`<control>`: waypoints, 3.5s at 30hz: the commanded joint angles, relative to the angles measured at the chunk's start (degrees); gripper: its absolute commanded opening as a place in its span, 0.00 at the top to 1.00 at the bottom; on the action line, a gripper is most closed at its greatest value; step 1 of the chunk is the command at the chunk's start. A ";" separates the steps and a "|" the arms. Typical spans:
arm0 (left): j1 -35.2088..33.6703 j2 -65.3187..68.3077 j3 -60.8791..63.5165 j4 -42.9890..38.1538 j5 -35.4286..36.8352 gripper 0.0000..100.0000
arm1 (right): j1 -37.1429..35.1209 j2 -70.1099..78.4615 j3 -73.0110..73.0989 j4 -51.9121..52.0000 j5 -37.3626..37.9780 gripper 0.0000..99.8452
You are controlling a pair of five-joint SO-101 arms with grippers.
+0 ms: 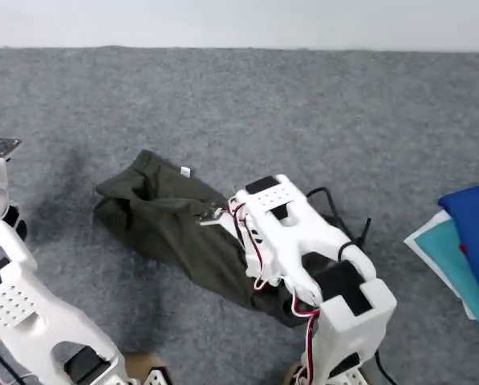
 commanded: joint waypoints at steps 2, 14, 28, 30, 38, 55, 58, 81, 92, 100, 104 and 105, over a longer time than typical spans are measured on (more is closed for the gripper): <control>2.37 -8.09 -0.31 1.49 -0.44 0.99 | 2.51 -6.73 0.00 4.53 1.05 0.99; 16.62 -13.36 -0.57 1.58 -0.53 0.99 | 8.04 -13.05 15.65 1.01 7.12 0.95; 36.48 -19.52 2.15 1.76 -1.05 0.99 | 14.99 -26.86 -0.79 5.23 2.81 0.70; 38.24 -19.52 7.78 1.93 -3.60 0.99 | 19.03 -26.86 -1.76 4.09 2.99 0.71; 42.46 -19.60 21.32 -6.15 0.00 0.98 | 27.65 -25.45 -1.67 3.03 3.08 0.75; 41.23 -19.60 21.41 -7.47 46.86 0.69 | 27.82 -25.36 -1.58 1.98 7.82 0.81; 41.41 -19.60 21.41 -13.10 46.86 0.70 | 27.82 -25.36 -1.58 2.07 7.82 0.81; 47.38 1.23 -4.88 -24.79 46.86 0.78 | 20.88 -25.19 -1.49 5.32 7.56 0.81; 46.15 9.58 -30.11 -8.53 47.03 0.78 | 20.35 -9.80 1.49 -3.21 7.82 0.81; 44.40 9.67 -42.24 1.93 46.86 0.78 | 20.53 -5.41 1.49 -9.89 7.91 0.85; 41.67 10.02 -42.15 1.93 46.86 0.79 | 20.53 -3.65 1.49 -10.33 7.91 0.93; 40.88 10.02 -41.89 1.93 46.77 0.79 | 20.53 -3.47 1.49 -10.33 7.91 0.94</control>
